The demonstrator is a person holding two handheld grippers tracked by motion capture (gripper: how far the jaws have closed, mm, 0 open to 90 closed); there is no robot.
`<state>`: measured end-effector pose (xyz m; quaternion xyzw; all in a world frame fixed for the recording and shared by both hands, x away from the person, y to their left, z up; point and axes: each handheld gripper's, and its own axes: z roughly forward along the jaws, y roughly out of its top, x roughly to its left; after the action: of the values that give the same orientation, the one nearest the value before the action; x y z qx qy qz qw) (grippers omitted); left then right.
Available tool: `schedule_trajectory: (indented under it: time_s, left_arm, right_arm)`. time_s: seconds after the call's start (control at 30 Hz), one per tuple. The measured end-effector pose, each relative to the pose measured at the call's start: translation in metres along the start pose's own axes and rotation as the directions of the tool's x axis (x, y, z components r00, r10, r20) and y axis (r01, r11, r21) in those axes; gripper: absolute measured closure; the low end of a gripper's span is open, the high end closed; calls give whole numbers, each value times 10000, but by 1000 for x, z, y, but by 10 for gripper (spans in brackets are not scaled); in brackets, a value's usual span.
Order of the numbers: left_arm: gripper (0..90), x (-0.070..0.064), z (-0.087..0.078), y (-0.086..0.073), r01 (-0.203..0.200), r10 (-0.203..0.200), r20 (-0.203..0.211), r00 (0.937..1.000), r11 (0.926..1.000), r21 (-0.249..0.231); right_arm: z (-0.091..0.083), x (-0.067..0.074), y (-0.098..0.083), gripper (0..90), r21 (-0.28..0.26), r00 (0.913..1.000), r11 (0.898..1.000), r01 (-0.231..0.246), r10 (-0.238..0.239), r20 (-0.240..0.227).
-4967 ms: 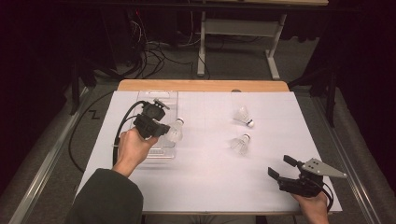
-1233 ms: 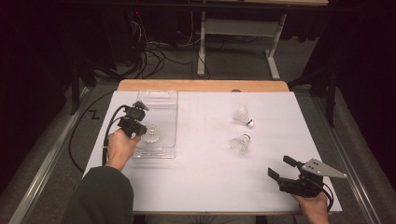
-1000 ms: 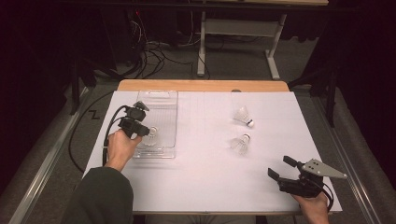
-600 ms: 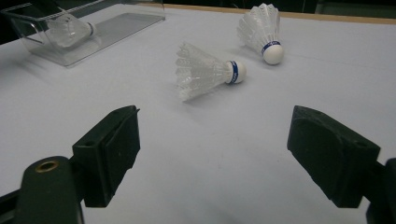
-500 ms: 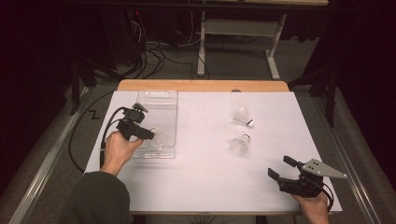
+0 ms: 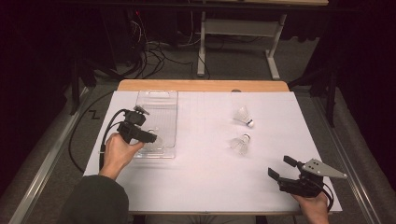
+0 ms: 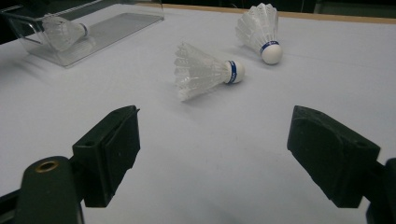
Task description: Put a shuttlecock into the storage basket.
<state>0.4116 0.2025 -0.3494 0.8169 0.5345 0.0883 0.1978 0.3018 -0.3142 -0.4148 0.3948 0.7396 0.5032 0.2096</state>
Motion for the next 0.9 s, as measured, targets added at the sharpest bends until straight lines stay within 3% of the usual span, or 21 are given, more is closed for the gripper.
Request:
schedule_trajectory:
  time_s: [0.9]
  left_arm:
    - [368,-20,-17,-1,-413,426,201,9989,9975,-581]
  right_arm:
    - [0,0,0,179,-3,10000,10000,-6,6,-11]
